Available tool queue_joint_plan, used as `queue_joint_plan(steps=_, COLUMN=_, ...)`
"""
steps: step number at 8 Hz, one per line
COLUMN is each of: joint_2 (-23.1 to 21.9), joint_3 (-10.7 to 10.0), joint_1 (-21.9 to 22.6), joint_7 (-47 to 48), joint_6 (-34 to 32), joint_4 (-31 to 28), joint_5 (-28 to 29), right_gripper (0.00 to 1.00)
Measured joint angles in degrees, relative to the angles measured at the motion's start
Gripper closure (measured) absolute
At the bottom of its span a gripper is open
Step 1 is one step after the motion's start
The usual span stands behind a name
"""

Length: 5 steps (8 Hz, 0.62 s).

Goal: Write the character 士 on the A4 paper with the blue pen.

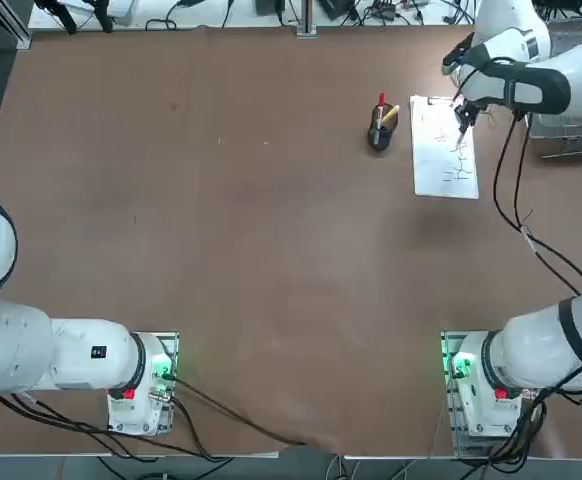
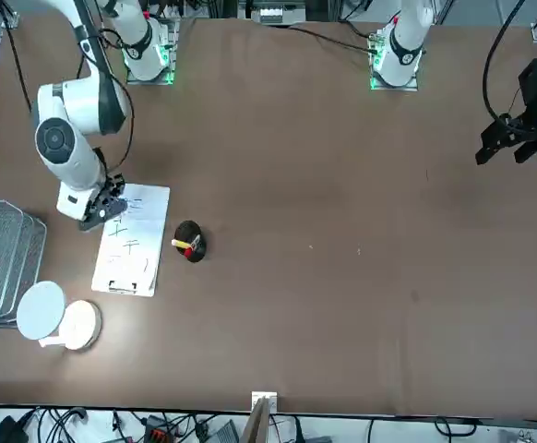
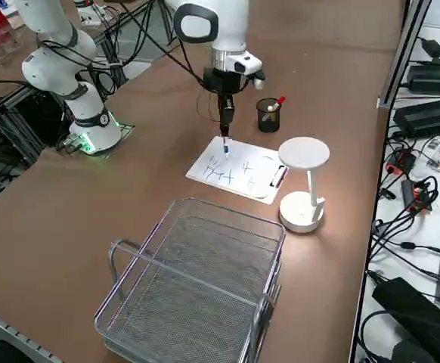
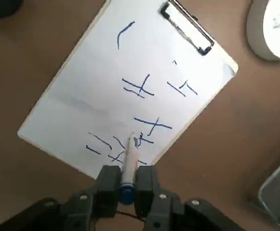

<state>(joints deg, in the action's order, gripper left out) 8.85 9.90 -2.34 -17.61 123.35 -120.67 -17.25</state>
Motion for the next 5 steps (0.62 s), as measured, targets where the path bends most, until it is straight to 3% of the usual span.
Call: queue_joint_plan(steps=5, joint_2=-0.5, joint_3=2.5, joint_1=-0.9, joint_7=-18.2, joint_6=2.4, joint_4=-2.6, joint_5=0.0, right_gripper=0.8)
